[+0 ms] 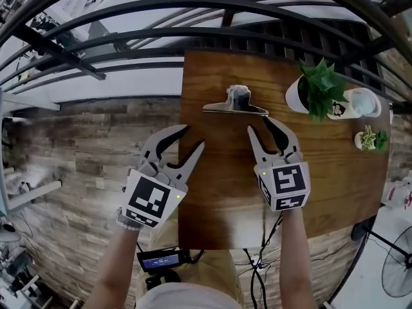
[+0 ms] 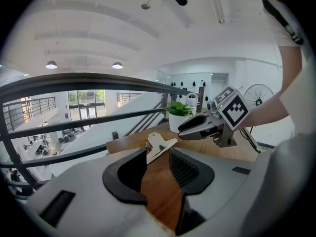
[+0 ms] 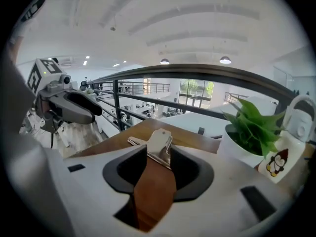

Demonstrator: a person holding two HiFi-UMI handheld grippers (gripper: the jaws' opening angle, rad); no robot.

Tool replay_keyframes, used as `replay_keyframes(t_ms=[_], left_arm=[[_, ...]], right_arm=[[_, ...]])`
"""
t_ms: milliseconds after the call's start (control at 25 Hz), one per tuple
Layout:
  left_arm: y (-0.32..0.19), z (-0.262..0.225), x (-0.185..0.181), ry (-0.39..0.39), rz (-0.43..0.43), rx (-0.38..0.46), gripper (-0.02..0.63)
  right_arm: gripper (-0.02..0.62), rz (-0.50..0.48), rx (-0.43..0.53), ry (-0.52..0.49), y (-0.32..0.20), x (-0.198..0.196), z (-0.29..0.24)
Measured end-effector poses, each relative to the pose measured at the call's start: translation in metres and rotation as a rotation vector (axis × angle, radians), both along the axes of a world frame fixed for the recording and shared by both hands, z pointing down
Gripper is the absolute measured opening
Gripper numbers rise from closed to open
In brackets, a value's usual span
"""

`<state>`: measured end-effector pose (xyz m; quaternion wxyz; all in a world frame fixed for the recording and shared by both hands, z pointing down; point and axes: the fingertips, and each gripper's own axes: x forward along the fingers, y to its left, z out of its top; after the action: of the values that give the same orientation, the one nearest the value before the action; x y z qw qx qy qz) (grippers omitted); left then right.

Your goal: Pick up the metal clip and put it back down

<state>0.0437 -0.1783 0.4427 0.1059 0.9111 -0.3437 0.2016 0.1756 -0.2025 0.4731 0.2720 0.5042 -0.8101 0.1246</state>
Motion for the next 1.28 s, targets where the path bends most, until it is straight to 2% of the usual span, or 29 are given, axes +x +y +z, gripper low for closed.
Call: replay_keyframes(t_ms=[200,280,360,960,1280], left_arm=[[-0.007,0.012,0.007,-0.001,-0.003,-0.008,0.146],[-0.009,0.017,0.009,-0.002,-0.006,-0.012,0.146],[-0.011,0.021,0.010,-0.003,-0.012,-0.017,0.146],[-0.018,0.042,0.006,-0.016,-0.050,-0.043,0.146],[-0.023,0.047,0.004,-0.019,-0.060,-0.049,0.146]], right_arm=[[0.158,-0.051,-0.027,0.041,-0.015,0.003,0.021],[0.184,-0.069,-0.038,0.047,-0.021,0.004,0.028],[0.184,-0.084,-0.046,0.049,-0.027,0.004,0.033],[0.244,-0.150,-0.084,-0.032,-0.061,-0.018,0.054],[0.244,-0.192,-0.110,-0.072,-0.070,-0.022,0.057]])
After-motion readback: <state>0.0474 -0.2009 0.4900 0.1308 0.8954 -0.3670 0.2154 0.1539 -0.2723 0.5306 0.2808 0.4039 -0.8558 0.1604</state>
